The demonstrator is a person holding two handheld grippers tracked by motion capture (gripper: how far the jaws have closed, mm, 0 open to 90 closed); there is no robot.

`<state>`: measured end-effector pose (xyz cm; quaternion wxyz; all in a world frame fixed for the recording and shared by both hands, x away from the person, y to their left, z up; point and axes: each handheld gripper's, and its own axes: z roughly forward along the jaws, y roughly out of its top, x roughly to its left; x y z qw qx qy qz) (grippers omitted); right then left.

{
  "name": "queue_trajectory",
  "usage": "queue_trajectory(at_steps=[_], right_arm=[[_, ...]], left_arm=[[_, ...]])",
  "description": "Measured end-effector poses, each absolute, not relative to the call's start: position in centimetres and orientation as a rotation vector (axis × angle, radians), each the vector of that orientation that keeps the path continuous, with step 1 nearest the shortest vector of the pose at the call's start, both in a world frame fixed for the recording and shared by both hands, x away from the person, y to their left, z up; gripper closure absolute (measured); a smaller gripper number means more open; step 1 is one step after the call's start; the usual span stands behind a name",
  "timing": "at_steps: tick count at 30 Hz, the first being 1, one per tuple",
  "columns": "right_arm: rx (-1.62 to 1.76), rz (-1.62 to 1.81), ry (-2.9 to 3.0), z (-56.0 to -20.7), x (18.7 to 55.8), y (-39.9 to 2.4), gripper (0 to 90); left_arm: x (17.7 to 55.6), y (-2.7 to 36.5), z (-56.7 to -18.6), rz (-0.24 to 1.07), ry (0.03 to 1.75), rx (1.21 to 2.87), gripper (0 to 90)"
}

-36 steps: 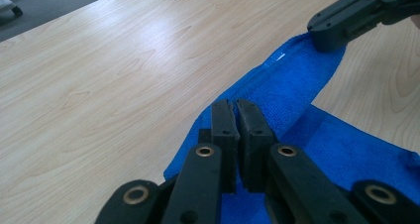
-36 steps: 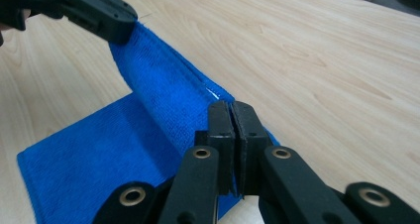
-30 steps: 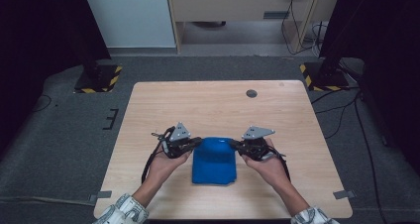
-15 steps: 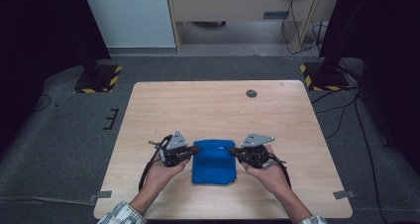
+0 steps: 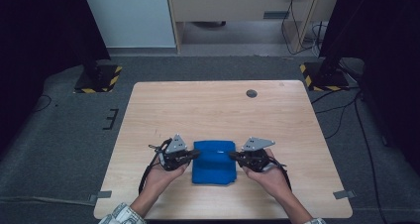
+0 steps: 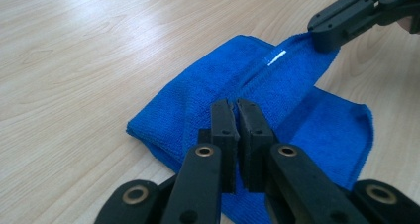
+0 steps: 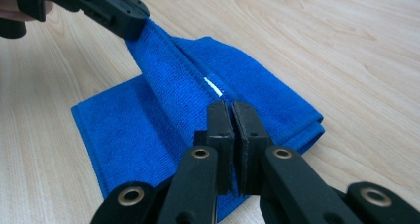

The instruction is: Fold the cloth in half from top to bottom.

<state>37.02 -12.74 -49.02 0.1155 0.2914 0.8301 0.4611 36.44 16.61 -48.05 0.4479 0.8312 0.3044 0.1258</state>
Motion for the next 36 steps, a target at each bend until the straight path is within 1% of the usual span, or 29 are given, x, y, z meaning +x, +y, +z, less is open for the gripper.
queue_trajectory(at_steps=[6, 17, 26, 36], right_arm=[[0.844, 1.369, 2.420, -48.4, 36.3, -13.1, 87.1], [0.847, 1.351, 2.453, -49.8, 35.3, -13.2, 86.6], [0.831, 1.357, 2.460, -49.9, 34.8, -13.2, 86.0], [0.811, 1.312, 2.495, -50.8, 34.2, -12.9, 84.7]], left_arm=[[35.5, 16.5, -47.8, 0.309, 0.731, 2.061, 86.4], [34.6, 16.4, -48.9, 0.287, 0.727, 2.101, 85.7], [33.9, 16.6, -48.9, 0.270, 0.724, 2.097, 85.3], [33.7, 16.6, -49.8, 0.244, 0.730, 2.127, 83.9]])
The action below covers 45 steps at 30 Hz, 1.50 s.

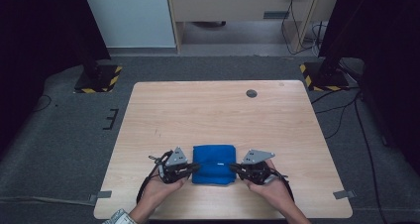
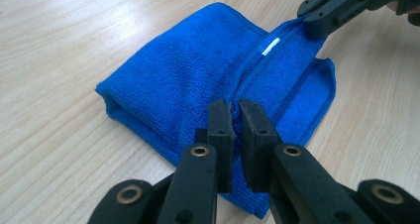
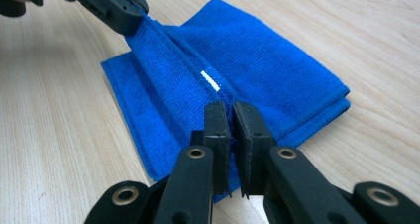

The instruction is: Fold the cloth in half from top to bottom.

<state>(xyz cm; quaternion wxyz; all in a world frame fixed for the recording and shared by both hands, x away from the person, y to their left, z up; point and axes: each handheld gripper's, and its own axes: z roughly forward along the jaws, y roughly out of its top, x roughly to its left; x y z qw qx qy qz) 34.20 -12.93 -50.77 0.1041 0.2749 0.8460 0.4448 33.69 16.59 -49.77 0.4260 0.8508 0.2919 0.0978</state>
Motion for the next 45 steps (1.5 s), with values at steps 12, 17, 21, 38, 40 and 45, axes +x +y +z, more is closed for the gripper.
queue_trajectory(at_steps=[12, 17, 21, 38, 40, 45], right_arm=[[0.823, 1.302, 2.520, -51.0, 33.7, -13.1, 78.8], [0.843, 1.322, 2.519, -50.8, 33.4, -13.3, 74.5], [0.839, 1.339, 2.525, -50.5, 33.0, -13.4, 70.9], [0.889, 1.304, 2.486, -50.7, 34.5, -12.6, 57.8], [0.873, 1.273, 2.505, -51.0, 34.3, -12.4, 55.4], [0.823, 1.187, 2.539, -51.7, 33.7, -12.0, 48.5]], left_arm=[[33.0, 16.5, -50.3, 0.216, 0.718, 2.155, 74.1], [32.7, 16.7, -50.2, 0.219, 0.710, 2.151, 71.3], [32.5, 16.8, -50.1, 0.214, 0.709, 2.143, 68.9], [33.3, 16.7, -49.6, 0.311, 0.716, 2.061, 60.5], [33.3, 16.4, -49.9, 0.311, 0.704, 2.087, 58.8], [33.1, 16.2, -50.5, 0.353, 0.683, 2.151, 53.3]])
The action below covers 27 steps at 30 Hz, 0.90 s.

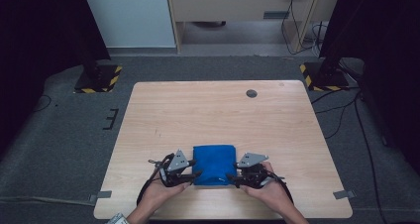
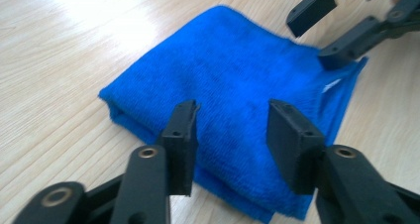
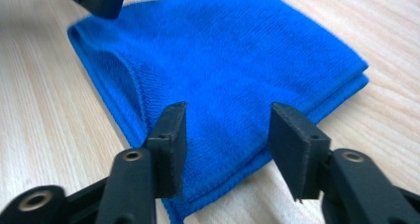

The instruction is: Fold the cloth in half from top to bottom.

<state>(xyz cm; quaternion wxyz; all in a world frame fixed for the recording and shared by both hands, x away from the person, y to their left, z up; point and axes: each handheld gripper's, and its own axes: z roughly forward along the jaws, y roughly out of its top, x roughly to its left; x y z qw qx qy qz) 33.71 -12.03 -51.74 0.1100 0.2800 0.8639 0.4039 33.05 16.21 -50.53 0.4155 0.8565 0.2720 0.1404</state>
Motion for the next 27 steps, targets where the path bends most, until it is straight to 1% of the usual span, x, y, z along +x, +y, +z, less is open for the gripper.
queue_trajectory(at_steps=[3, 8, 15, 18, 24, 27], right_arm=[[0.788, 1.150, 2.549, -51.9, 33.3, -12.0, 44.7], [0.754, 1.116, 2.557, -52.2, 33.1, -12.1, 38.1], [0.797, 1.173, 2.488, -51.6, 33.8, -12.4, 20.0], [0.824, 1.205, 2.452, -51.4, 34.3, -12.5, 14.5], [0.875, 1.194, 2.437, -51.3, 35.4, -12.2, 8.4], [0.893, 1.192, 2.431, -51.3, 35.9, -12.3, 7.9]], left_arm=[[32.9, 16.2, -51.0, 0.384, 0.681, 2.202, 47.0], [32.7, 16.4, -51.3, 0.412, 0.689, 2.234, 41.5], [33.2, 17.2, -50.5, 0.435, 0.760, 2.133, 24.1], [33.5, 17.7, -50.4, 0.432, 0.800, 2.106, 18.2], [34.1, 17.8, -50.5, 0.425, 0.837, 2.101, 11.6], [34.4, 18.0, -50.5, 0.430, 0.856, 2.090, 9.9]])
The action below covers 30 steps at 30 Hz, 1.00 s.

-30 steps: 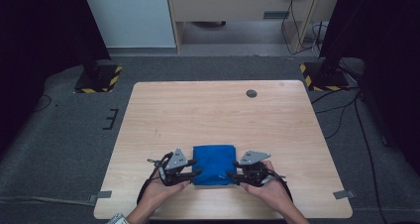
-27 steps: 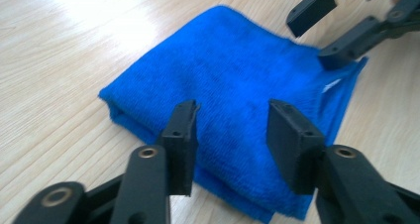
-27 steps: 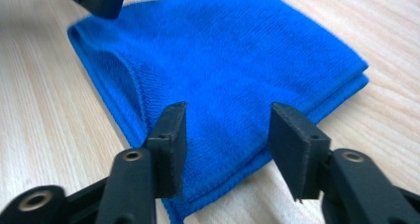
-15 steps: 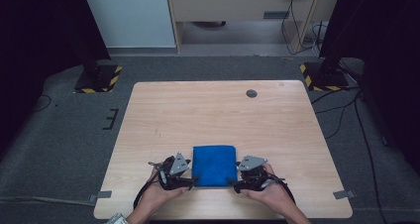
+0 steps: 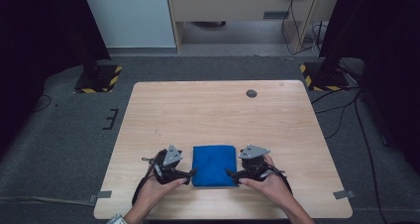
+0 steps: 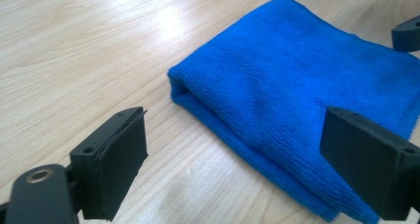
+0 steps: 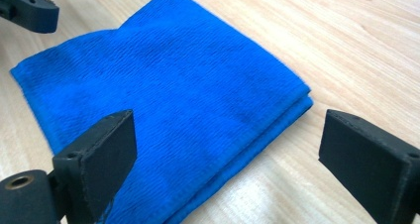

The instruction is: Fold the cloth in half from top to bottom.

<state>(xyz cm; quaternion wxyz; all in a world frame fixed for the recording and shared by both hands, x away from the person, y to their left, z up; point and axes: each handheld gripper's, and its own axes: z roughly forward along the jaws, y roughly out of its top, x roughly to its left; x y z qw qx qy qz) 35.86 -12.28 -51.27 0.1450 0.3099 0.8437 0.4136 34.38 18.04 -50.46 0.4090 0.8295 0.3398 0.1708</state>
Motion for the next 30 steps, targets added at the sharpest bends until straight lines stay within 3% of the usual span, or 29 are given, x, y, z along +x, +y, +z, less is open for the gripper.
queue_trajectory(at_steps=[30], right_arm=[[1.083, 1.188, 2.244, -49.3, 39.3, -16.2, 7.8]], left_arm=[[37.4, 23.8, -50.4, 0.519, 1.057, 1.990, 7.6]])
